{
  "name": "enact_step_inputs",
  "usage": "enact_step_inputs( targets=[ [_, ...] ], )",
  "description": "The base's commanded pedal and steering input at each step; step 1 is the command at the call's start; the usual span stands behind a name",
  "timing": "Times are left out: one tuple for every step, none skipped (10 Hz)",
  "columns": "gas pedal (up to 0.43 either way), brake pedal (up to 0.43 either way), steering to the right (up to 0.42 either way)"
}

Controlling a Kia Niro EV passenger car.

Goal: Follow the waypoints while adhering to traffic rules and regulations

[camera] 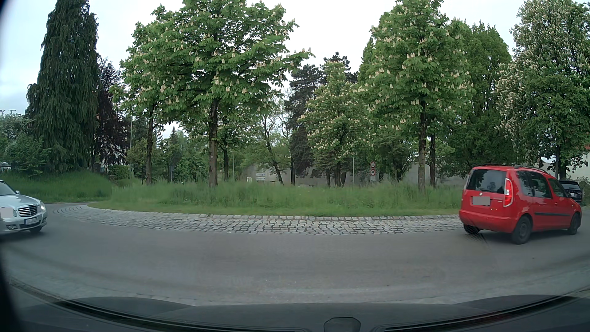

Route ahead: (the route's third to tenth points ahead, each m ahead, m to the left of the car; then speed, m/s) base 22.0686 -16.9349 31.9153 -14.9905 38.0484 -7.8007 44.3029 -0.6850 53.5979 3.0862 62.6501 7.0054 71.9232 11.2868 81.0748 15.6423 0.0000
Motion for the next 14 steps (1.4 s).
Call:
enact_step_inputs(
  targets=[
    [0.0, 0.183, 0.091],
    [0.0, 0.183, 0.092],
    [0.0, 0.183, 0.092],
    [0.0, 0.183, 0.092],
    [0.0, 0.183, 0.091],
    [0.0, 0.183, 0.092],
    [0.0, 0.183, 0.091],
    [0.0, 0.183, 0.092],
    [0.0, 0.183, 0.092],
    [0.0, 0.183, 0.092],
    [0.0, 0.183, 0.092],
    [0.0, 0.183, 0.092],
    [0.0, 0.183, 0.092],
    [0.0, 0.183, 0.091]
  ],
)
